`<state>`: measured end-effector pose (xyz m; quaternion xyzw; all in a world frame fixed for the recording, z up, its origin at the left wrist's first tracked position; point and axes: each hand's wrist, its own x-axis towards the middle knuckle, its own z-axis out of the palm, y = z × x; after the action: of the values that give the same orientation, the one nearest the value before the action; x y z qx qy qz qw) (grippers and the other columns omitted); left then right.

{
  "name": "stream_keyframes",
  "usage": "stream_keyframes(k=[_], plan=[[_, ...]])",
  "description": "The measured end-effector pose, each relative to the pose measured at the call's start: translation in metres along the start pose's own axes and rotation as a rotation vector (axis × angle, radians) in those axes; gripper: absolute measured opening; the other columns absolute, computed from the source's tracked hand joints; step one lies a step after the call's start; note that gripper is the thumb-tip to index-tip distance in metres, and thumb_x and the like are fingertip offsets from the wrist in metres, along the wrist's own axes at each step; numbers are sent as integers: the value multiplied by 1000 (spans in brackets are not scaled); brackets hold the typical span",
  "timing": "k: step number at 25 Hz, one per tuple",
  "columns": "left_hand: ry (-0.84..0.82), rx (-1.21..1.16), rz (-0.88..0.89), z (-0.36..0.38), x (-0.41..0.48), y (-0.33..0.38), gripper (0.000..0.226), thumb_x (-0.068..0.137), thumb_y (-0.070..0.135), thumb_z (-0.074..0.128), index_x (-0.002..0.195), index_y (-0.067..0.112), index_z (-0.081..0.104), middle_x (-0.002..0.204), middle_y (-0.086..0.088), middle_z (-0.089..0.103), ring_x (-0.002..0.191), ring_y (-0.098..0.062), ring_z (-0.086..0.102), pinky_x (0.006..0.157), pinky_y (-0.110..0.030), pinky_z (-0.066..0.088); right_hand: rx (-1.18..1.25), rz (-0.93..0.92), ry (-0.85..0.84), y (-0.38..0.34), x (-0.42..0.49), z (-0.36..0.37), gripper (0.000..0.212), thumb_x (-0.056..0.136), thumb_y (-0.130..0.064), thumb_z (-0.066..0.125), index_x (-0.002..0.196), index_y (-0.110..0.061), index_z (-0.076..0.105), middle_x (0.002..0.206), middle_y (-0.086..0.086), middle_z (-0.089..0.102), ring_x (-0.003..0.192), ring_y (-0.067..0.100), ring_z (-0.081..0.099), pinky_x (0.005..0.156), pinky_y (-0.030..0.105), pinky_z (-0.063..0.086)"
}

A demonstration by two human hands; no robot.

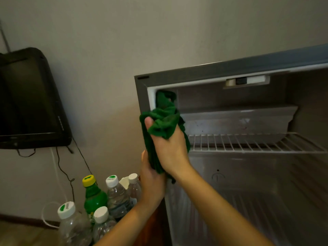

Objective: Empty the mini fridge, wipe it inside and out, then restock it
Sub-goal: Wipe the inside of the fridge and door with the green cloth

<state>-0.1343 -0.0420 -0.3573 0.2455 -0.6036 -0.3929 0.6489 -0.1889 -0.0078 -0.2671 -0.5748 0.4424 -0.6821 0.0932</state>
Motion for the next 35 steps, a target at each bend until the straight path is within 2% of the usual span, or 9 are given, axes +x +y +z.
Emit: stream_keyframes(k=[2,5,11,16,19,22,27,30,35], plan=[[-29,62,83,2,2,10,55,71,39,62,113,5,56,97,-3,65,88,0,63,73,-12,47,166,81,78,2,25,-4,63,78,-69,53,107,-14,61,96,0,66,92,15,64,81,32,52],[-35,76,97,5,4,13,66,65,43,64,121,10,54,103,-3,65,94,-5,64,76,-18,52,215,269,139,1,38,-14,24,94,-37,53,79,-19,59,78,3,62,79,17,61,76,34,48],[17,52,98,4,1,12,23,79,16,63,100,27,61,87,10,66,80,10,61,69,-7,46,286,-11,92,-8,-5,-7,11,82,-19,56,86,-11,61,71,-12,59,69,-1,57,65,18,45],[-8,84,82,6,3,16,45,71,25,67,113,16,53,98,-1,65,87,-1,64,68,-11,49,176,220,230,14,55,-20,30,89,-8,53,63,-22,48,62,-5,51,62,9,49,64,29,38],[-11,75,84,5,2,17,48,72,28,69,115,15,55,101,-1,65,91,-2,64,73,-14,49,160,256,182,7,31,-17,19,87,-16,55,69,-22,52,81,3,57,76,17,55,69,33,44],[-8,34,74,5,3,17,46,70,32,68,114,23,55,106,5,65,99,0,62,79,-13,48,280,172,146,-8,0,-20,27,87,-9,60,80,-34,52,122,0,47,106,16,54,95,33,45],[3,63,65,5,2,13,44,68,29,69,109,27,52,99,3,65,88,-2,65,68,-12,50,201,282,190,2,65,-29,16,86,-1,52,91,-11,62,87,7,64,87,24,62,77,36,49],[5,67,38,3,3,10,51,67,38,72,112,28,52,103,2,65,92,-8,66,72,-18,53,61,428,88,16,113,-47,25,92,-4,48,113,1,59,111,18,63,103,31,60,85,37,48],[-52,79,2,1,-2,17,57,80,33,71,129,14,47,113,-1,64,103,-15,64,84,-31,57,-309,359,25,16,134,-54,33,97,-6,40,126,5,50,131,21,53,120,35,51,90,32,43]])
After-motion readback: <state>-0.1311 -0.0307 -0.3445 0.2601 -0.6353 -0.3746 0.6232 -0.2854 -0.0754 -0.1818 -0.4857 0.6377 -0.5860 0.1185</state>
